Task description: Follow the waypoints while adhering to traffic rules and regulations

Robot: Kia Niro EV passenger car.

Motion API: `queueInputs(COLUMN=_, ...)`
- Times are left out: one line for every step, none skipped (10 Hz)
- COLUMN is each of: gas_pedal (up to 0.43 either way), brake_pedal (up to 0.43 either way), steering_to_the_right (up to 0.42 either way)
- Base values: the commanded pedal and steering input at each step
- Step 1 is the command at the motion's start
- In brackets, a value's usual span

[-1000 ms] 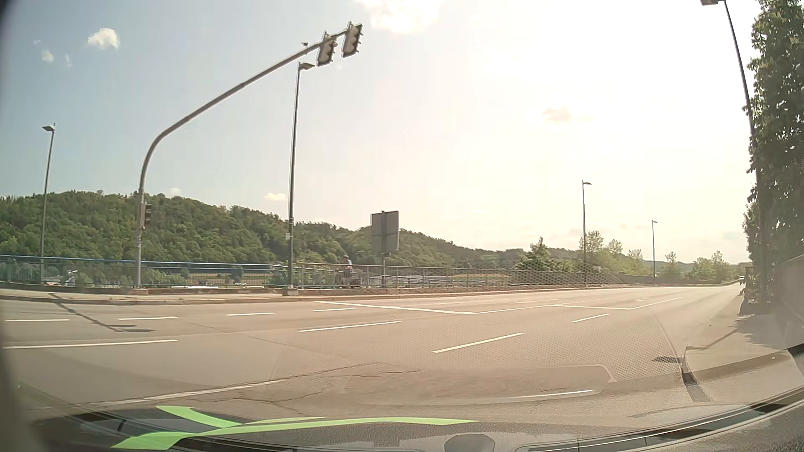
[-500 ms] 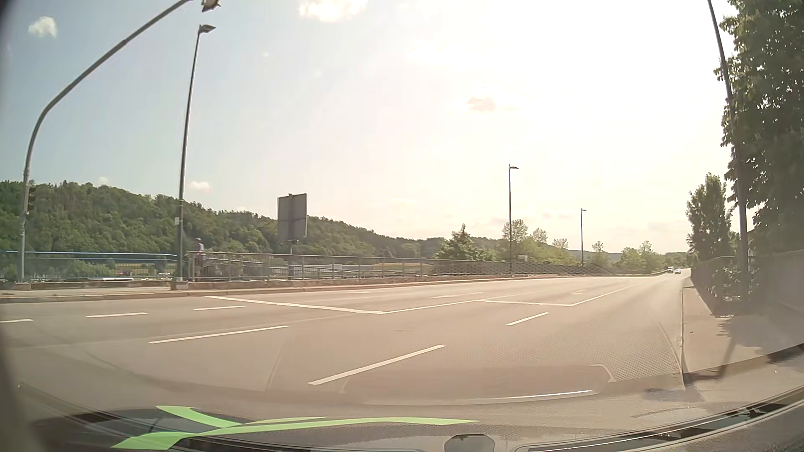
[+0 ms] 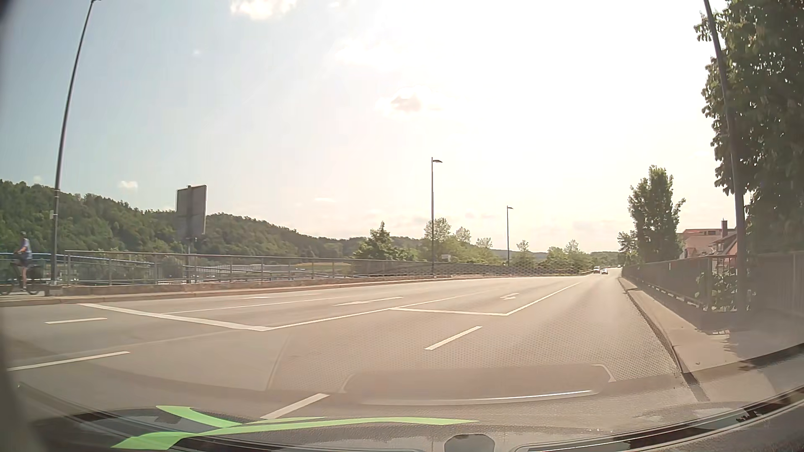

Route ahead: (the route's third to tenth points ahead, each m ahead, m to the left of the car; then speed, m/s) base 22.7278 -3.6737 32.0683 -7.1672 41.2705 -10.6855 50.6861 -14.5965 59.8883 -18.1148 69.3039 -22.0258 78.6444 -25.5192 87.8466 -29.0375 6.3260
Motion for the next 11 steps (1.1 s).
queueInputs(gas_pedal=0.22, brake_pedal=0.0, steering_to_the_right=0.195)
queueInputs(gas_pedal=0.24, brake_pedal=0.0, steering_to_the_right=0.181)
queueInputs(gas_pedal=0.26, brake_pedal=0.0, steering_to_the_right=0.167)
queueInputs(gas_pedal=0.26, brake_pedal=0.0, steering_to_the_right=0.163)
queueInputs(gas_pedal=0.26, brake_pedal=0.0, steering_to_the_right=0.163)
queueInputs(gas_pedal=0.248, brake_pedal=0.0, steering_to_the_right=0.16)
queueInputs(gas_pedal=0.248, brake_pedal=0.0, steering_to_the_right=0.154)
queueInputs(gas_pedal=0.248, brake_pedal=0.0, steering_to_the_right=0.14)
queueInputs(gas_pedal=0.248, brake_pedal=0.0, steering_to_the_right=0.116)
queueInputs(gas_pedal=0.248, brake_pedal=0.0, steering_to_the_right=0.084)
queueInputs(gas_pedal=0.248, brake_pedal=0.0, steering_to_the_right=0.064)
